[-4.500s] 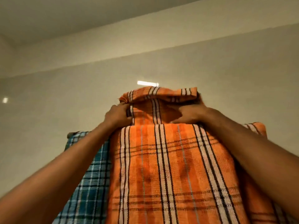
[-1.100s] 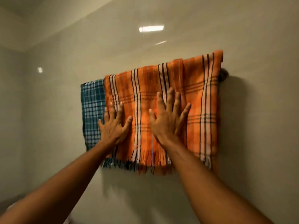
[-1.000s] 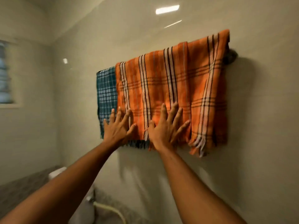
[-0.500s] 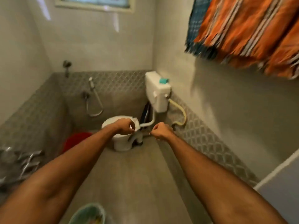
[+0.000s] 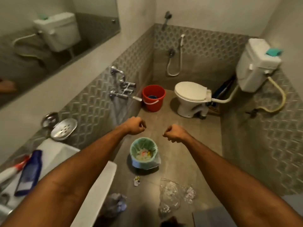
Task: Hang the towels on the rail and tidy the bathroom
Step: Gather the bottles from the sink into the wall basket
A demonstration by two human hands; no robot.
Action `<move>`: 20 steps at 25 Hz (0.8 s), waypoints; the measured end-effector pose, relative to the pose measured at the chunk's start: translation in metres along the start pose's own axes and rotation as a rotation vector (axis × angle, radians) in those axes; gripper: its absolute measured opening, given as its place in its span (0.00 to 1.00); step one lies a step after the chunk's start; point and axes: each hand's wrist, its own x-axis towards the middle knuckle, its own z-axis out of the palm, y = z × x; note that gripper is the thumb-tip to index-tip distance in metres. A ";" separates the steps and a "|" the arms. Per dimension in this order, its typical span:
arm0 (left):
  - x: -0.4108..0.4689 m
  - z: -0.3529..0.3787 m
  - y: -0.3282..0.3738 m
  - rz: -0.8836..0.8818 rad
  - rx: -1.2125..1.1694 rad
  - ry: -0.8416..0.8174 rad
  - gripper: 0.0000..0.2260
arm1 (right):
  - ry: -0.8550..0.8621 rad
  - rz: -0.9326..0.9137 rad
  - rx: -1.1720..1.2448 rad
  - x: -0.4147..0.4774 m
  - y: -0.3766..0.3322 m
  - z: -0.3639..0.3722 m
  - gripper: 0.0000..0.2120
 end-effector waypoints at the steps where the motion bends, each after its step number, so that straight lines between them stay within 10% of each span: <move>1: -0.019 -0.010 -0.008 -0.022 -0.003 0.042 0.11 | 0.013 -0.065 -0.003 -0.004 -0.019 0.001 0.10; 10: -0.239 -0.145 -0.039 -0.265 -0.157 0.836 0.07 | 0.074 -0.807 -0.064 -0.087 -0.248 0.005 0.09; 20: -0.490 -0.298 0.036 -0.556 0.276 1.341 0.06 | -0.016 -1.391 0.175 -0.249 -0.420 -0.009 0.08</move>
